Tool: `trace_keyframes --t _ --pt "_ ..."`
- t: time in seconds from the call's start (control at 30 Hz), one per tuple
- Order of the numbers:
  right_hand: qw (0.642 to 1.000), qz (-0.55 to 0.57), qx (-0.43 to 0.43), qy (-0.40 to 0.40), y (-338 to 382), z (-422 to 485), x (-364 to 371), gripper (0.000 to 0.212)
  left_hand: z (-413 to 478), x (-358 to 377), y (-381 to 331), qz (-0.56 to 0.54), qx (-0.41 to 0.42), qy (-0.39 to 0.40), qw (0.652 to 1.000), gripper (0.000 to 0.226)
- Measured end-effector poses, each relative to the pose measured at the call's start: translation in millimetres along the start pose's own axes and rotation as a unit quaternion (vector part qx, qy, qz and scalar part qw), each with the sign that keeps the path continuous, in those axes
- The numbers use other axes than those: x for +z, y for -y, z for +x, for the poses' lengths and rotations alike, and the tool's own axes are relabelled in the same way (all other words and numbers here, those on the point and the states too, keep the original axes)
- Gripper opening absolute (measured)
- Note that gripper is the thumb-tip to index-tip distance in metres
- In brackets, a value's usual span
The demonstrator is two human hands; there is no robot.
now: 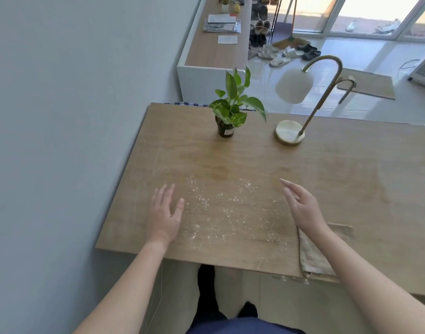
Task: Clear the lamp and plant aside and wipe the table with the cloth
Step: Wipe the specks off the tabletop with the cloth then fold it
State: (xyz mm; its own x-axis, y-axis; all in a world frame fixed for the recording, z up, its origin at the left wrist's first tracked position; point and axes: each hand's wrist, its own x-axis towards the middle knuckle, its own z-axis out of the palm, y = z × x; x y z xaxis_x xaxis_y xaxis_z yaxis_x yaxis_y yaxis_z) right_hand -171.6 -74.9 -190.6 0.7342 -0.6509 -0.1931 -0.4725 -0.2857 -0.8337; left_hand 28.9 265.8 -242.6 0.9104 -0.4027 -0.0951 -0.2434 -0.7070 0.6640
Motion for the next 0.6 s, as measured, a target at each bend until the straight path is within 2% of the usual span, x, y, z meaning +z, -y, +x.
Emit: trace_keyframes --t 0.23,0.4,0.6 --pt "0.983 -0.182 -0.02 -0.029 -72 -71 -14 0.055 -65 20 27 0.098 -0.015 -0.026 0.995 0.076" --pt "0.957 -0.289 -0.019 -0.027 -118 -104 -20 0.059 -68 31 29 0.147 0.0 -0.037 0.988 0.081" --pt "0.926 -0.377 -0.007 -0.005 -132 -107 -19 0.066 -63 44 12 0.161 0.024 -0.024 0.986 0.082"
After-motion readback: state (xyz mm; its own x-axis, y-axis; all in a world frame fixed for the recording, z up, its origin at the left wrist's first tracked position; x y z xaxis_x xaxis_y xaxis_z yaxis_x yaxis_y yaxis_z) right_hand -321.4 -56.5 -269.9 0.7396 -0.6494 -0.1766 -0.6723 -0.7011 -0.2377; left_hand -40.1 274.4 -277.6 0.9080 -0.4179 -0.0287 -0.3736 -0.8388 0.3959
